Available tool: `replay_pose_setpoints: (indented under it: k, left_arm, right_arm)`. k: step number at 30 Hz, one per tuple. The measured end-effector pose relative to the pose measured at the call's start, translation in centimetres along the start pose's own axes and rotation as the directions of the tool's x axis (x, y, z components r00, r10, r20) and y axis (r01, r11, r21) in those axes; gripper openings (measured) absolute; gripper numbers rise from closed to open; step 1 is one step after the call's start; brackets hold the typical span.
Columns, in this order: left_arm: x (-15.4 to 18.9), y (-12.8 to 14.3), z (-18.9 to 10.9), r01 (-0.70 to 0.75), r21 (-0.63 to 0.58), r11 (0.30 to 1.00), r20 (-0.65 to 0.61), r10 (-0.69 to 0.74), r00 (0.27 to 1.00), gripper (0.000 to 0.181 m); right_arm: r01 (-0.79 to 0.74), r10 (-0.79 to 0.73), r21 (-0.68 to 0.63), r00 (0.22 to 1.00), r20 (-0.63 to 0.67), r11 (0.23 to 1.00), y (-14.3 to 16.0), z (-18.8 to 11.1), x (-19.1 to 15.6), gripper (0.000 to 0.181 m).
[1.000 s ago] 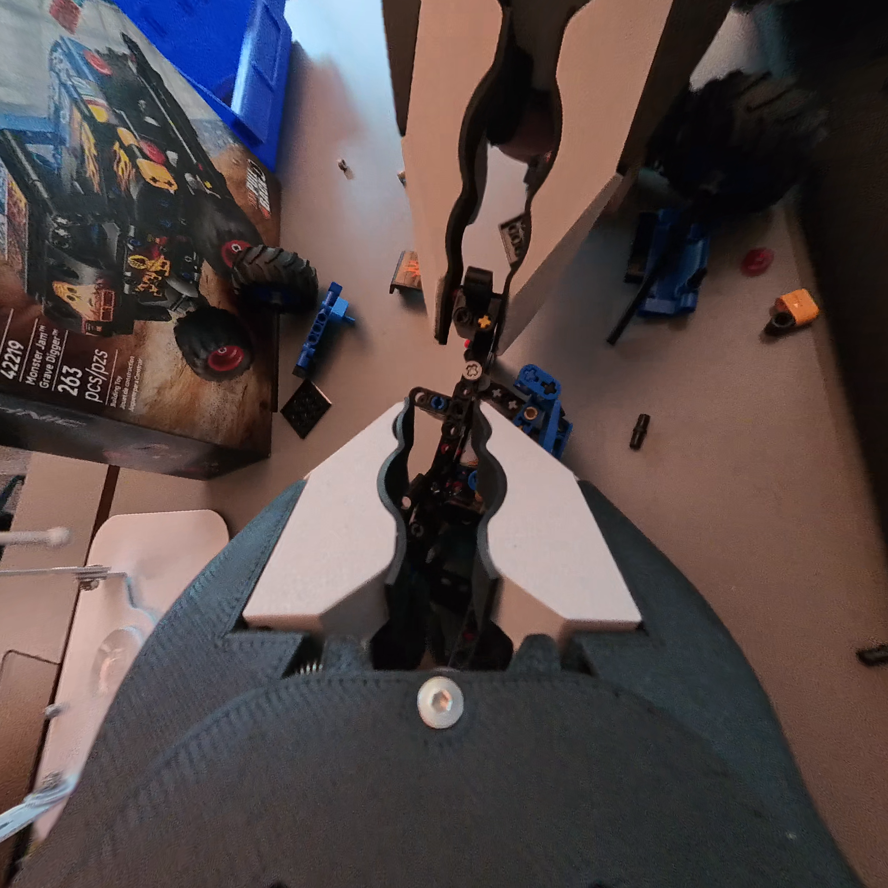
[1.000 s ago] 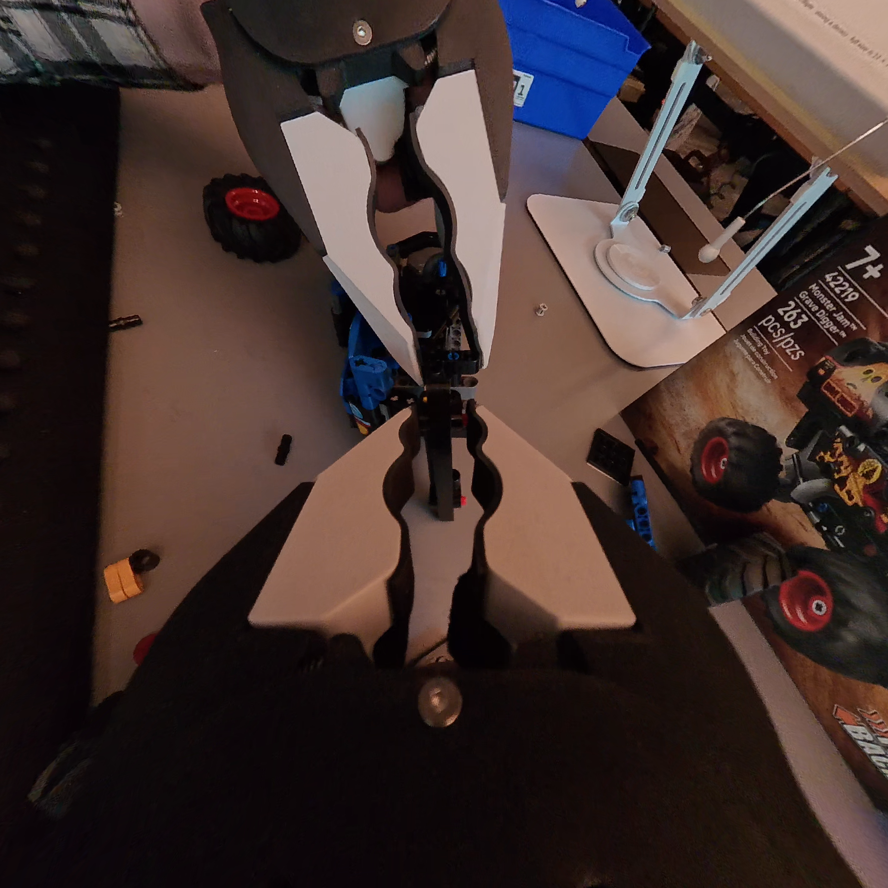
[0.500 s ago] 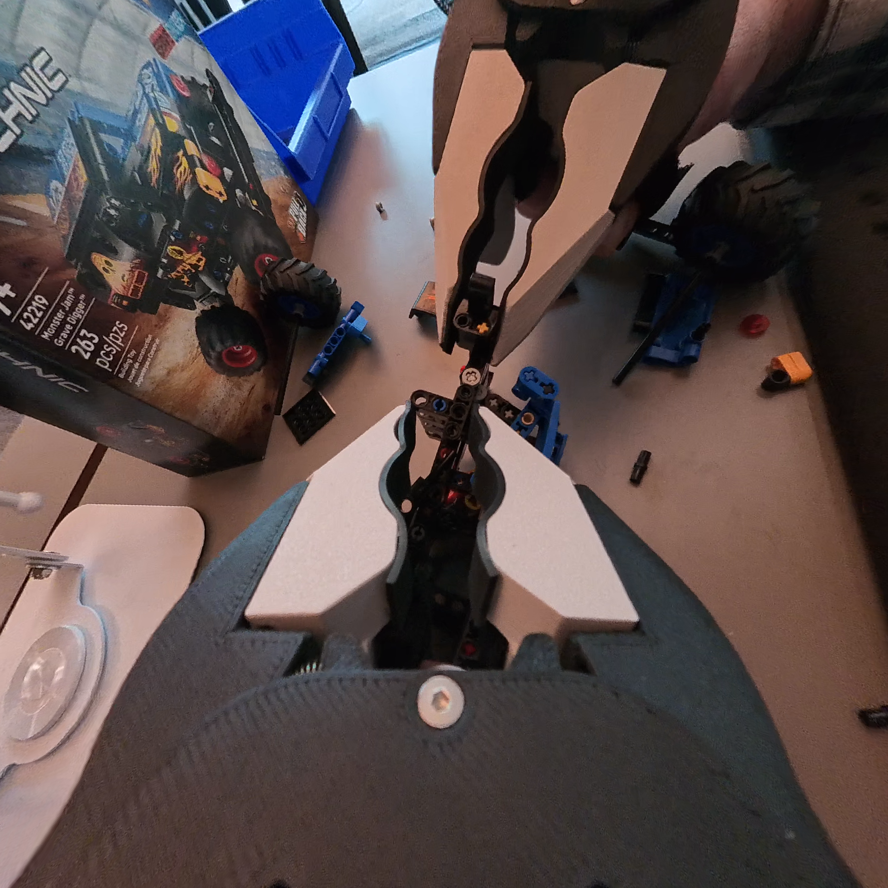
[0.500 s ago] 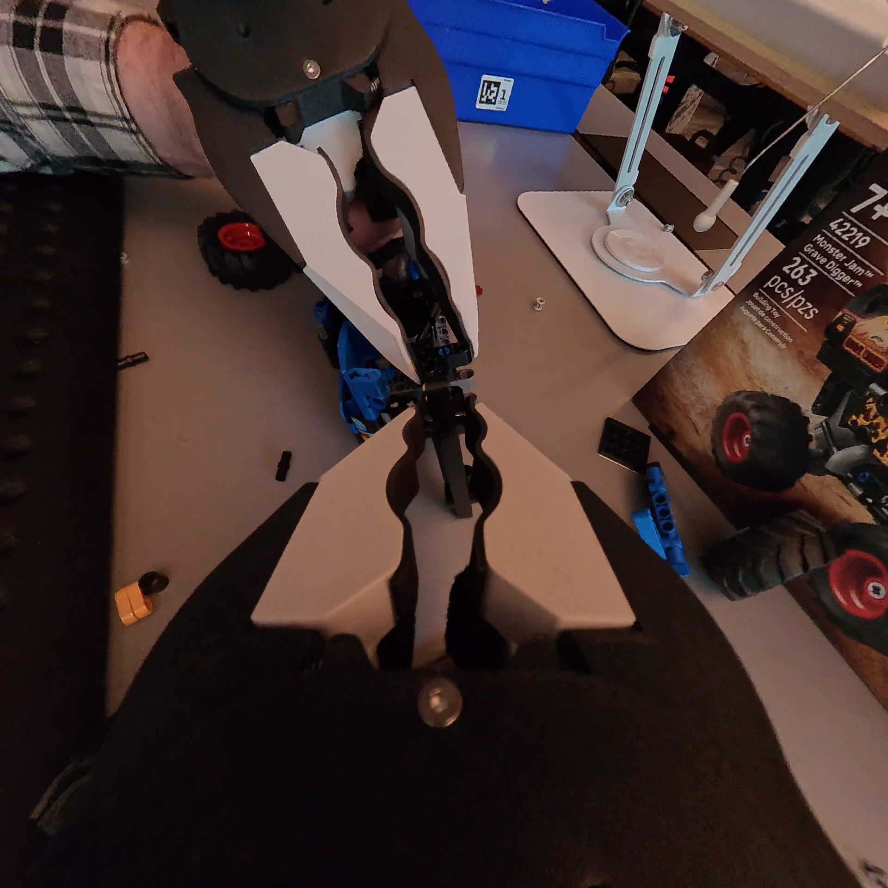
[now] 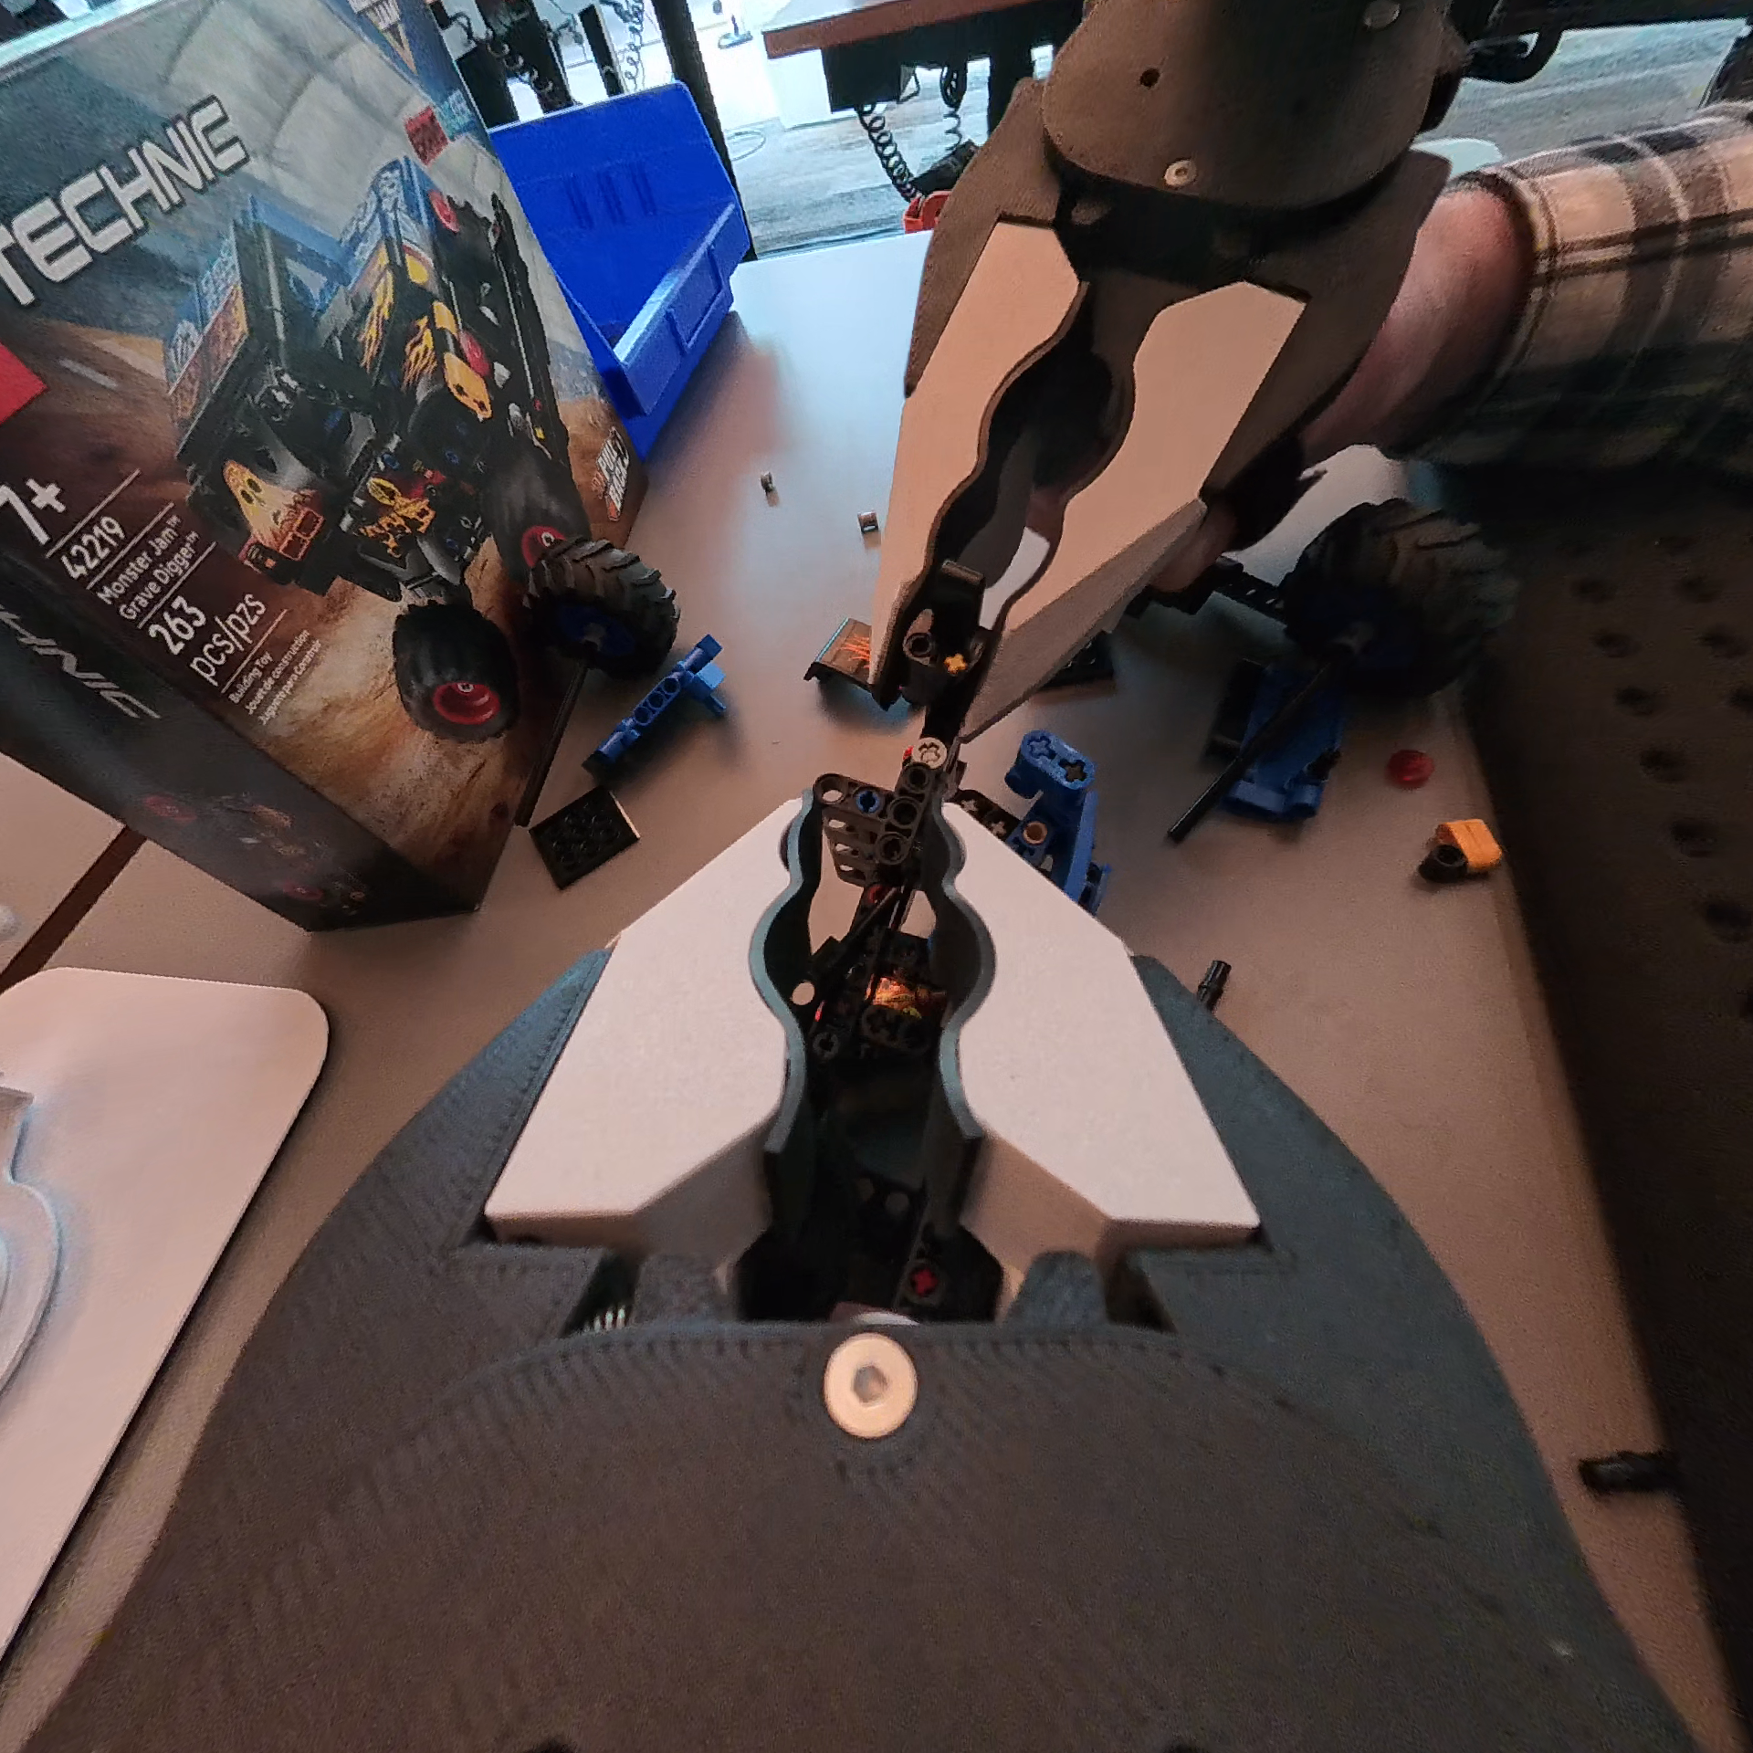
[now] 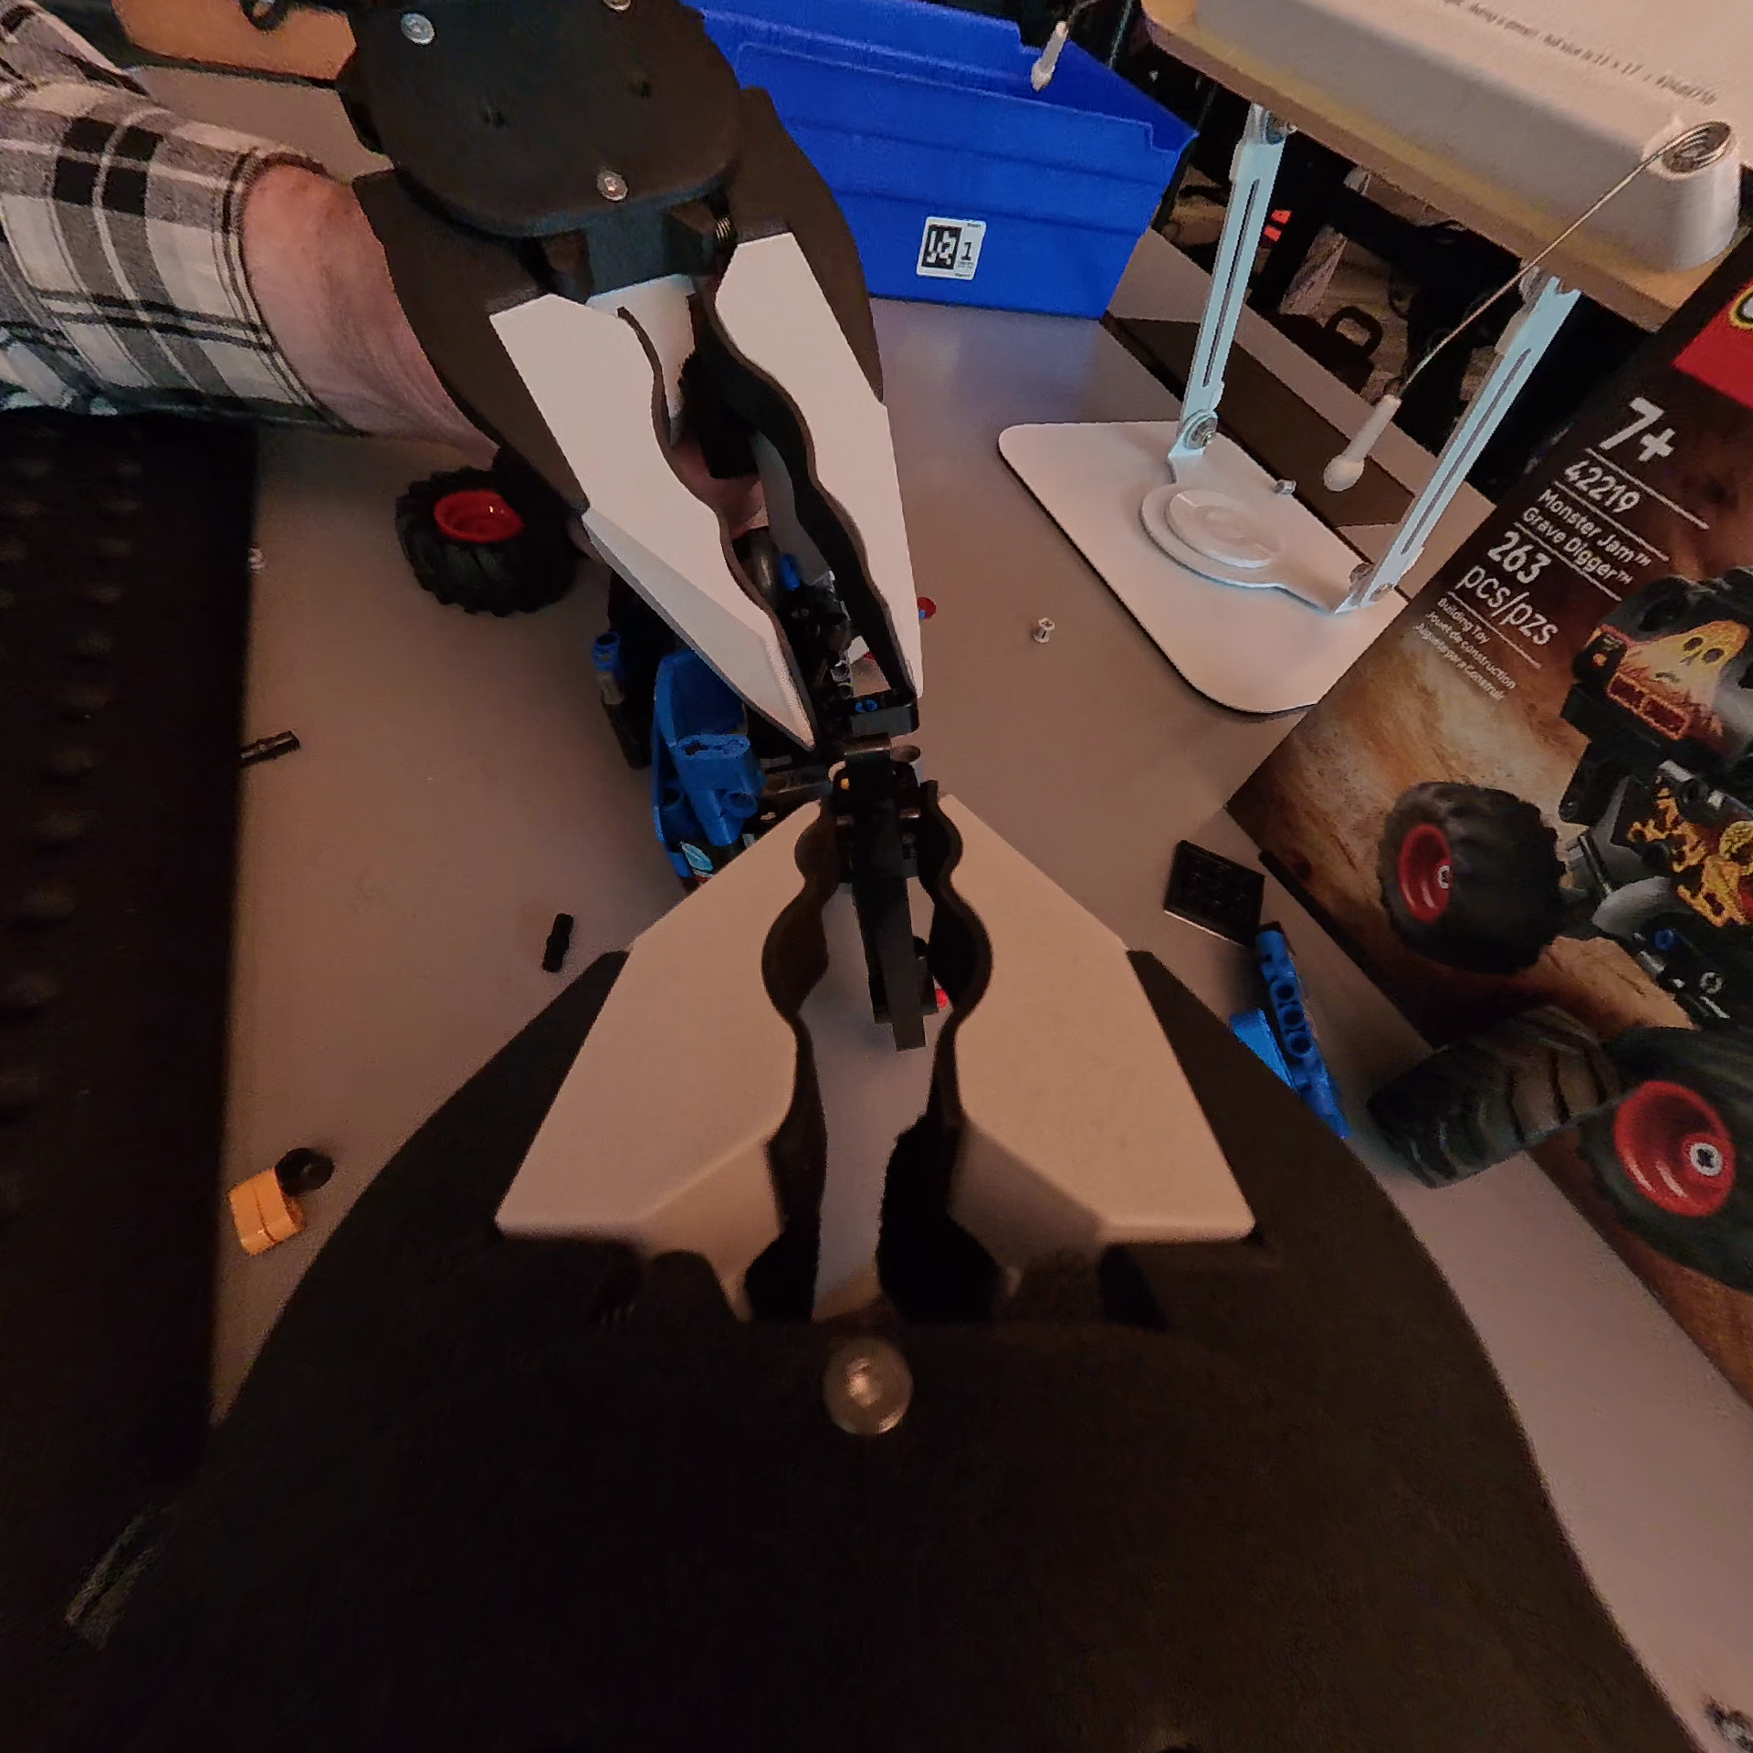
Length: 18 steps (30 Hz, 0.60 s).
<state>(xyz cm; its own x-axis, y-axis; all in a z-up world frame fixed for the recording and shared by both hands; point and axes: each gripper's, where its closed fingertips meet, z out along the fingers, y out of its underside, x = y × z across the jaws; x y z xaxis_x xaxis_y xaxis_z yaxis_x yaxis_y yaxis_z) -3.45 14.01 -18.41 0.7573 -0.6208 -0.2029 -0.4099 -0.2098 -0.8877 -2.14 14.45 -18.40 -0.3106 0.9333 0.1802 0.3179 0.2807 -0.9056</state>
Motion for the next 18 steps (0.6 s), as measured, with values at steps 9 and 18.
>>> replay_pose_setpoints:
  k: [9, 18]
  left_arm:
    - [0.5, 1.3, 0.4, -0.127, -0.2, 0.972, -0.021, 0.125, 0.992, 0.034]
    - [0.0, 0.6, 0.5, -0.112, -0.108, 0.988, 0.036, 0.116, 0.993, 0.019]
  right_arm:
    - [0.102, -0.101, -0.057, 0.995, 0.012, 0.993, 0.5, 0.7, -0.8, 0.015]
    - [0.018, -0.017, -0.042, 1.0, 0.014, 0.999, 0.6, 0.6, -0.4, 0.014]
